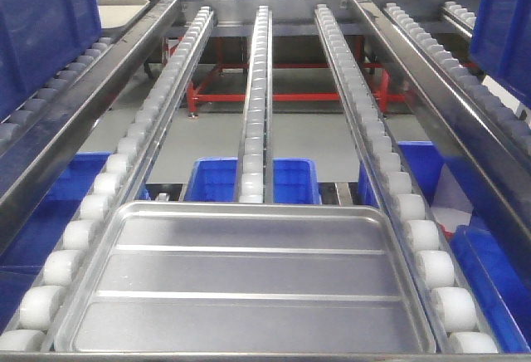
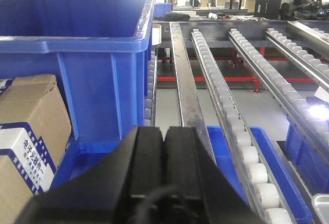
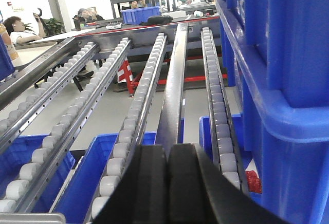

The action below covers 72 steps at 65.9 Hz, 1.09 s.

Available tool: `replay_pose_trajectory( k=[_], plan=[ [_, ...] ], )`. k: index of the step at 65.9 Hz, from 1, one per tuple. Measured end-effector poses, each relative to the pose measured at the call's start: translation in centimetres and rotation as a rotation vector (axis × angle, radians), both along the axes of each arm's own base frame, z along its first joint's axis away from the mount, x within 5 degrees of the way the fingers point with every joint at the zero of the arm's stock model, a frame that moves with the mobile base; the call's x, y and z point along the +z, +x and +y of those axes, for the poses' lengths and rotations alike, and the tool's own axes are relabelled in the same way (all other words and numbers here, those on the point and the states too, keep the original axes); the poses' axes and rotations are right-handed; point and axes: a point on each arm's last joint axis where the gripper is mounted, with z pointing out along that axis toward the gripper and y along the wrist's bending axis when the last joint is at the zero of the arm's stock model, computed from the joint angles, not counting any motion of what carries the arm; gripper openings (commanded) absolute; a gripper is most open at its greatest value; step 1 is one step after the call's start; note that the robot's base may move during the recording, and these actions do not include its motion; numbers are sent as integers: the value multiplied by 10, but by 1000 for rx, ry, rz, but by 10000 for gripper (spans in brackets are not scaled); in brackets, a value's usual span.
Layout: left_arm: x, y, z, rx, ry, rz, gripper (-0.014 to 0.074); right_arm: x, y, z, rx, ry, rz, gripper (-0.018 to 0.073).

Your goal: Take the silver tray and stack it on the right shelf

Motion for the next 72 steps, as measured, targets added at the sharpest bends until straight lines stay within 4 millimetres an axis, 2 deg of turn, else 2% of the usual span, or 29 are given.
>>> replay_pose_trajectory(
  k=[68,72],
  plan=[
    [1,0,0,1,-7,-12,-99,3,0,0,4,16,-31,53],
    [-3,0,0,-6,-19,50,-99,3,0,0,4,25,-23,53]
  ],
)
